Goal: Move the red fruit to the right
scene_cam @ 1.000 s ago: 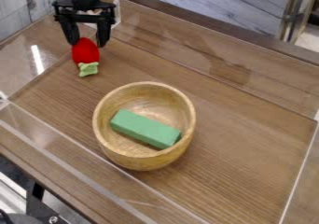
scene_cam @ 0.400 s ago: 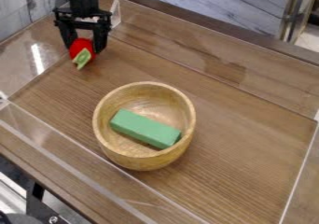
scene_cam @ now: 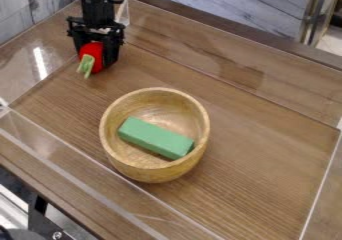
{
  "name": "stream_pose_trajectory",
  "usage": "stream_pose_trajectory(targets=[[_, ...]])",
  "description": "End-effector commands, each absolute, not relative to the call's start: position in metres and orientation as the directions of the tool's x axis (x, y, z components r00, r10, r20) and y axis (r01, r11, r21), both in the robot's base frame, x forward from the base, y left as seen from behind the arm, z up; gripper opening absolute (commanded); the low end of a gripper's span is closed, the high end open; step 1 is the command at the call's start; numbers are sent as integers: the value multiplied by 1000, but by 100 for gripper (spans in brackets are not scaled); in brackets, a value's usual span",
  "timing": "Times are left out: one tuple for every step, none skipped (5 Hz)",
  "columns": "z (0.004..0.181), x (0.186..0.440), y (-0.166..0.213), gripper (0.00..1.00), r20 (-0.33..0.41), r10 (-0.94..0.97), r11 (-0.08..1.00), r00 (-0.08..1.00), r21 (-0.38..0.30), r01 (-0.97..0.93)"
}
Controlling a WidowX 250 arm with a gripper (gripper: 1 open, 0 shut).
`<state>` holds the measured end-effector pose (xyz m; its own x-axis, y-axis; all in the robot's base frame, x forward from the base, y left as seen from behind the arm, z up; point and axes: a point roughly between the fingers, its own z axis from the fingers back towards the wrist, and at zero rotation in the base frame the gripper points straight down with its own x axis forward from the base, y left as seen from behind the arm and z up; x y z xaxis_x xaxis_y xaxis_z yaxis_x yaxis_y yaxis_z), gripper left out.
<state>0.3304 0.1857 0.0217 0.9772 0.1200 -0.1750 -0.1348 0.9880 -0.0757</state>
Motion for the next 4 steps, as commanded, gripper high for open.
stream_pose_trajectory(targets=[[34, 332, 168, 100, -148, 50, 994, 988, -92, -64], [37, 329, 156, 100, -147, 7, 992, 989, -120, -25], [40, 326, 165, 100, -142, 32, 988, 989, -146, -53], [49, 327, 152, 0, -109, 26, 988, 994, -149, -42]])
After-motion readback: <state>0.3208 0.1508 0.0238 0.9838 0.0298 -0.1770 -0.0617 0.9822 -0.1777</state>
